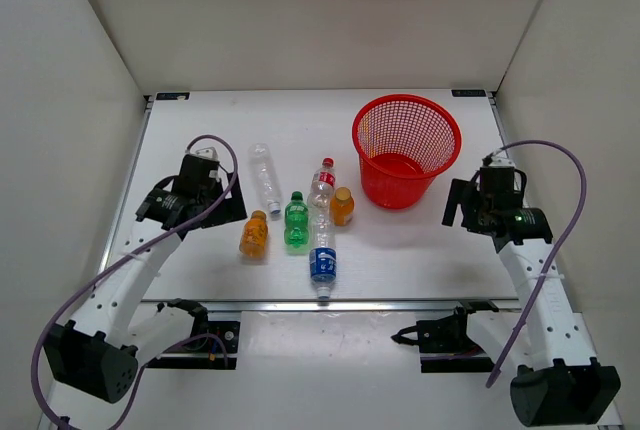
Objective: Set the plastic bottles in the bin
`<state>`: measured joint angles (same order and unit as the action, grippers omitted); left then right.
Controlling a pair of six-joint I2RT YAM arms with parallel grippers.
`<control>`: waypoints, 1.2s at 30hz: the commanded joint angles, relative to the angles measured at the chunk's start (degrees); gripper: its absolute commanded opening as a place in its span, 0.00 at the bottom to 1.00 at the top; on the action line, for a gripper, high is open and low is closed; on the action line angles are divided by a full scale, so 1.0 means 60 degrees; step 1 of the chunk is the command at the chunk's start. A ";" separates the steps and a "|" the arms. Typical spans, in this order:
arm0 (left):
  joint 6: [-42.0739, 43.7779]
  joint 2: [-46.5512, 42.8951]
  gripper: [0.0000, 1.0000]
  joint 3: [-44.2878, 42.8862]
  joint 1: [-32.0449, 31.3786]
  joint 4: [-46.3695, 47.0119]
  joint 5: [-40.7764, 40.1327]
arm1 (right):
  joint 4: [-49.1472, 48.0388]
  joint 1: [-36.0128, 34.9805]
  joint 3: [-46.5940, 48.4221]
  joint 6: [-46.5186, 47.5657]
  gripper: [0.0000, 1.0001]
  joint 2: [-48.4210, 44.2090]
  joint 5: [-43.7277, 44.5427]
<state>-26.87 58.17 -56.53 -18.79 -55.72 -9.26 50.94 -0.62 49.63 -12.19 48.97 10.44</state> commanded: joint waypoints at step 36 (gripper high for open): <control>-0.0370 0.2467 0.45 0.1661 -0.0794 0.3504 0.0871 | -0.0887 0.0088 0.0372 0.0127 1.00 -0.0134 -0.0406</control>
<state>-28.88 78.65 -43.18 -23.14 -33.12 -2.50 47.48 -2.07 51.16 -10.57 49.50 7.44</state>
